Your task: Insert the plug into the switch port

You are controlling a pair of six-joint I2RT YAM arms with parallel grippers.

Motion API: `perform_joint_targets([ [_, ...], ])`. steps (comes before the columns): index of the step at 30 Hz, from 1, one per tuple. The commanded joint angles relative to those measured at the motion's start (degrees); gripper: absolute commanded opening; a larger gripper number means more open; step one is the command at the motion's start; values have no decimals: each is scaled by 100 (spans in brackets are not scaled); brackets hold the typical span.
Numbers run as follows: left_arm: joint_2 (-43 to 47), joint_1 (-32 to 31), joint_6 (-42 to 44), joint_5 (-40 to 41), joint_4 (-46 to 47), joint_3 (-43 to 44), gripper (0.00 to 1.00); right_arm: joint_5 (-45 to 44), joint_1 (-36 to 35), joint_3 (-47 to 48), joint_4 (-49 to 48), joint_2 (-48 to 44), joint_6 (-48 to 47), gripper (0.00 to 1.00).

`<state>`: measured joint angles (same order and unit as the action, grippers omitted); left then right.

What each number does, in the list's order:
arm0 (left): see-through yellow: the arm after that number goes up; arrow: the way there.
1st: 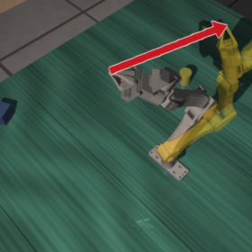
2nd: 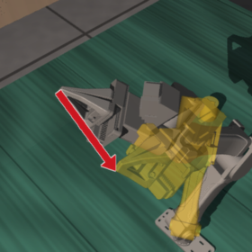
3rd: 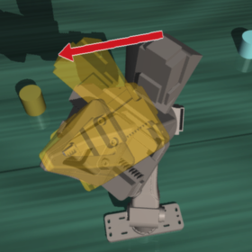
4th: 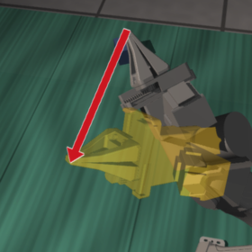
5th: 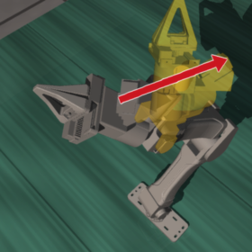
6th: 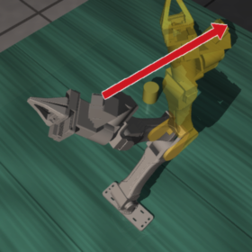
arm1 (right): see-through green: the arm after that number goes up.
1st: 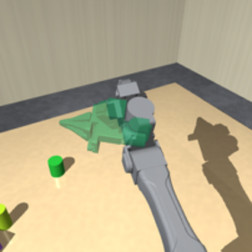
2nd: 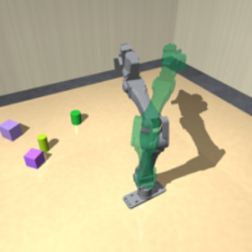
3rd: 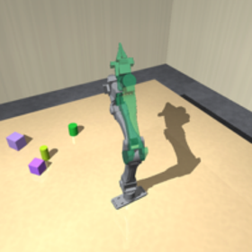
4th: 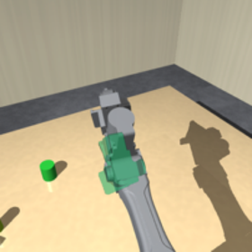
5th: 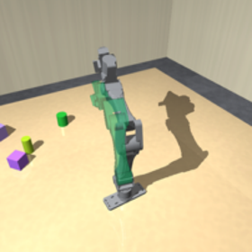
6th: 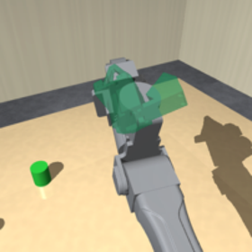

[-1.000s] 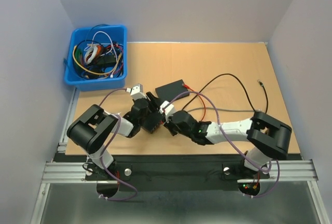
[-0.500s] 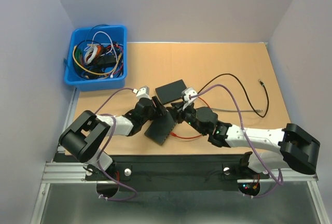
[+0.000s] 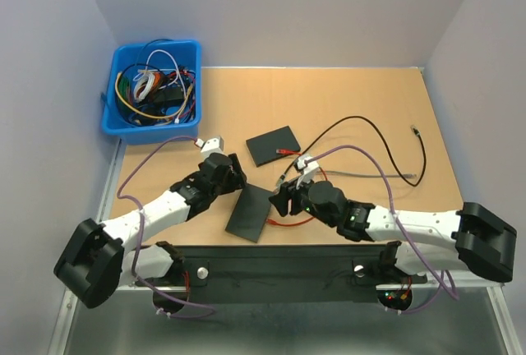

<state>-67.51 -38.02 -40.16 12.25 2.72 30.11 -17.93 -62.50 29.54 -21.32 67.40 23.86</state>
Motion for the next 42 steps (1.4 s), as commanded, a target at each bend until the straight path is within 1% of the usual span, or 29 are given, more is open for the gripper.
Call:
perform_joint_targets([
  [1, 728, 102, 325, 627, -807, 189, 75, 71, -341, -194, 59, 282, 751, 67],
  [5, 1072, 128, 299, 480, -650, -5, 76, 71, -526, -37, -56, 906, 866, 69],
  [6, 1099, 119, 255, 489, -667, -57, 76, 71, -552, 77, -91, 1185, 875, 69],
  [10, 1152, 128, 211, 375, -597, -163, 76, 36, -588, 359, -109, 1697, 989, 69],
  [13, 1143, 128, 219, 313, -571, -181, 76, 79, -597, 604, -258, 2258, 1060, 69],
  [16, 1161, 119, 228, 313, -536, -207, 76, 123, -597, 894, -355, 2549, 1033, 69],
  [19, 1169, 119, 246, 287, -492, -242, 76, 141, -597, 1448, -355, 2945, 928, 69],
  [20, 1196, 119, 246, 287, -492, -242, 76, 71, -588, 1754, -355, 3155, 893, 69],
  [22, 1205, 128, 246, 269, -492, -242, 76, -60, -605, 2072, -242, 3358, 805, 69],
  [23, 1231, 128, 246, 286, -492, -251, 76, -235, -588, 2439, -171, 3577, 683, 69],
  [24, 1257, 128, 246, 295, -492, -260, 76, -289, -579, 2442, -92, 3579, 595, 69],
  [25, 1275, 137, 228, 295, -483, -269, 76, -324, -579, 2764, 4, 3796, 402, 69],
  [28, 1319, 137, 228, 304, -483, -277, 76, -325, -518, 3214, 136, 4079, 33, 69],
  [31, 1319, 137, 184, 348, -492, -286, 76, -342, -404, 3269, 172, 4089, -100, 69],
  [34, 1293, 154, 167, 418, -510, -286, 77, -342, -298, 2962, 41, 3738, -267, 69],
  [36, 1275, 146, 167, 489, -510, -277, 77, -325, -289, 2681, -30, 3325, -627, 70],
  [37, 1275, 154, 149, 550, -518, -277, 77, -351, -298, 2567, -30, 3185, -837, 72],
  [40, 1257, 181, 114, 612, -492, -295, 77, -614, -254, 2530, 241, 2753, -1171, 76],
  [42, 1249, 233, 114, 586, -492, -295, 77, -773, -193, 2469, 452, 2446, -1269, 77],
])
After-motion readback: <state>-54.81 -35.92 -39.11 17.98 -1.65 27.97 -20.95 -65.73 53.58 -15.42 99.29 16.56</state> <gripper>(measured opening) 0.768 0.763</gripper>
